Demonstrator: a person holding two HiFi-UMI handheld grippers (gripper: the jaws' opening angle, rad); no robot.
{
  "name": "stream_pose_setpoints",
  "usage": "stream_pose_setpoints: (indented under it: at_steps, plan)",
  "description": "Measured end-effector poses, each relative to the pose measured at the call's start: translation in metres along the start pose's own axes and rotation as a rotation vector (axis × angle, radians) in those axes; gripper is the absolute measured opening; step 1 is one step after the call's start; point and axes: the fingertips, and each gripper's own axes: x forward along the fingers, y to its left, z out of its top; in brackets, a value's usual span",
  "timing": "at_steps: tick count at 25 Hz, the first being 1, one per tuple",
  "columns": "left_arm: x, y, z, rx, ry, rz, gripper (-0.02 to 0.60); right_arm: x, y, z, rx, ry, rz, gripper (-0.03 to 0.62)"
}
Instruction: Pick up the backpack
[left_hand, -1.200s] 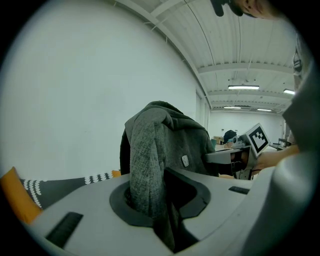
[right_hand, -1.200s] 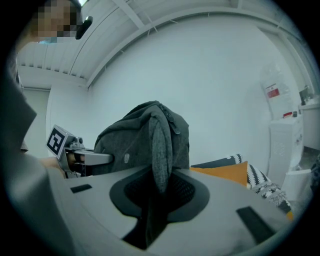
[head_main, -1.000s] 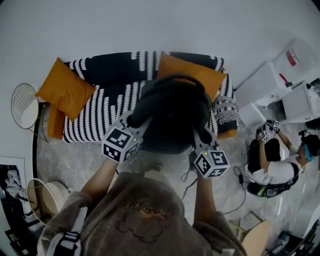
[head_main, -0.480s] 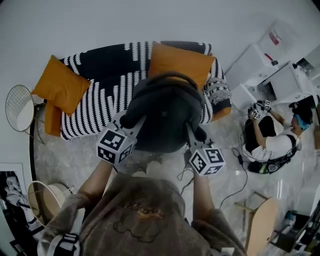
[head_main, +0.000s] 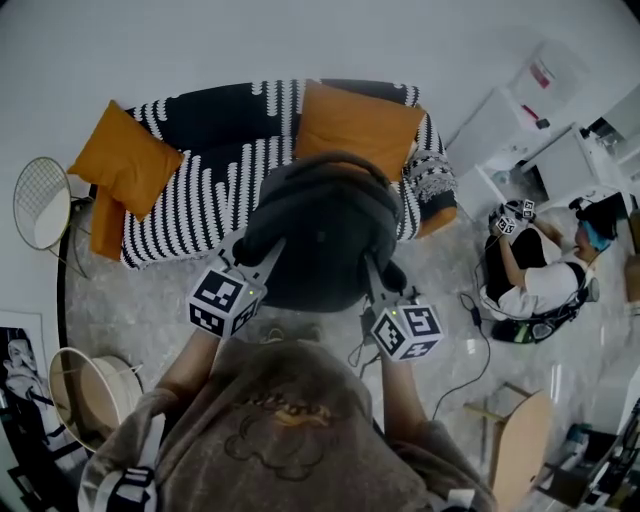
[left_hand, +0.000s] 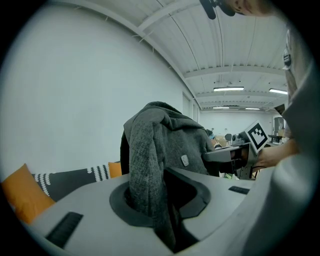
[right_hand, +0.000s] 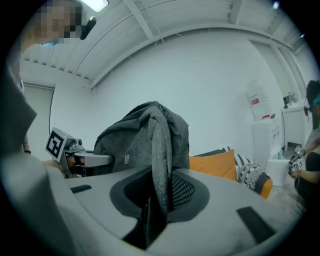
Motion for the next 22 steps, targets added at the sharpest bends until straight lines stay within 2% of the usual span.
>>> stream_pose_setpoints:
  at_steps: [22]
  plan:
    - [-0.012,-0.028,-0.013,-0.007,0.005,-0.006,0.074,-0.031,0.001,-0.014,0.002,0.001,-0.009,0.061]
